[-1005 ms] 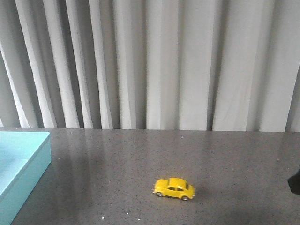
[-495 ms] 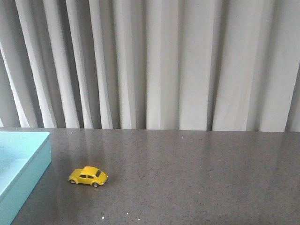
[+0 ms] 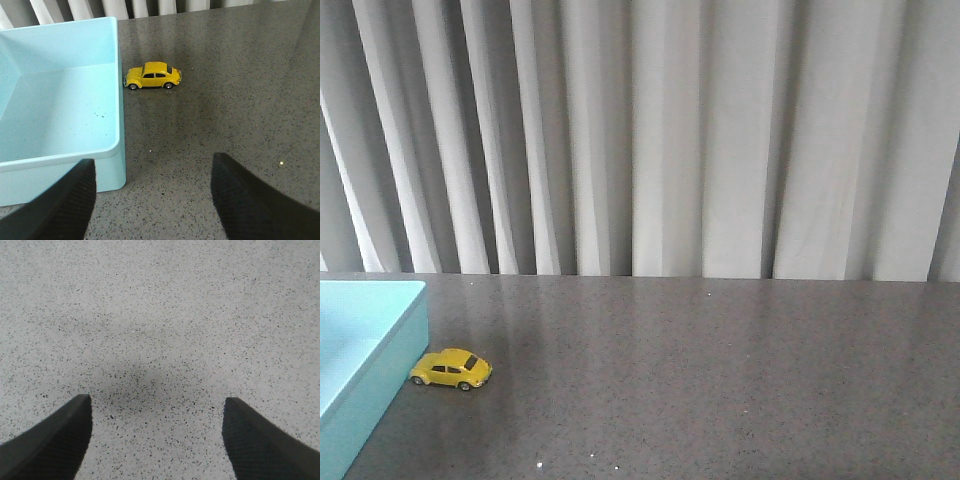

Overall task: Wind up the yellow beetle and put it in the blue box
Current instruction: 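Withdraw the right gripper while the car rolls toward the blue box, then lower the left gripper down to the yellow car beside the box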

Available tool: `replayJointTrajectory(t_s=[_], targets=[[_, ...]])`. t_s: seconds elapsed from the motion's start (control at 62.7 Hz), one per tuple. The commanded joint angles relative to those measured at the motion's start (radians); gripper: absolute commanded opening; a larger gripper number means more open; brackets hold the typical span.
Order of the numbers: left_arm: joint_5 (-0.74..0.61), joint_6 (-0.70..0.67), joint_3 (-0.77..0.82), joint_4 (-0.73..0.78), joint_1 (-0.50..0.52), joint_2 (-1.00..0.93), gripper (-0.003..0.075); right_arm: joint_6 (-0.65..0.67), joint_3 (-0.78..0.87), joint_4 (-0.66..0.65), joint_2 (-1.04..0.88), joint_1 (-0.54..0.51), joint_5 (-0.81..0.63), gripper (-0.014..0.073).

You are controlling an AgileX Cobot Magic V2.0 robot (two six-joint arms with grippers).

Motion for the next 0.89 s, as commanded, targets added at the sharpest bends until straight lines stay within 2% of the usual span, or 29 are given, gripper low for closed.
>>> replayJointTrajectory(t_s=[0.0,0.08,0.239,0.527,0.702,0.878], targets=[[-0.067,-0.006,-0.034,-0.006,0.000,0.008,0.0487,0.000,-0.026,-0.003,-0.005,0.001,-0.061,0.0526],[-0.075,0.000,-0.035,0.000,0.000,0.009,0.0487,0.000,-0.026,-0.003,-0.005,0.001,-0.063,0.0526],[-0.064,0.151,-0.083,0.000,0.000,0.070,0.0487,0.000,-0.026,-0.003,-0.005,0.001,-0.062,0.0526],[-0.038,0.427,-0.305,-0.008,-0.001,0.390,0.0487,0.000,-0.026,-0.003,-0.005,0.001,-0.062,0.0526],[0.070,0.573,-0.526,-0.014,-0.001,0.626,0.0487,0.000,-0.026,-0.003,-0.005,0.001,-0.059,0.0526],[0.218,0.802,-0.727,-0.079,-0.001,0.823,0.0487,0.000,-0.026,-0.003,-0.005,0.001,-0.059,0.0526]])
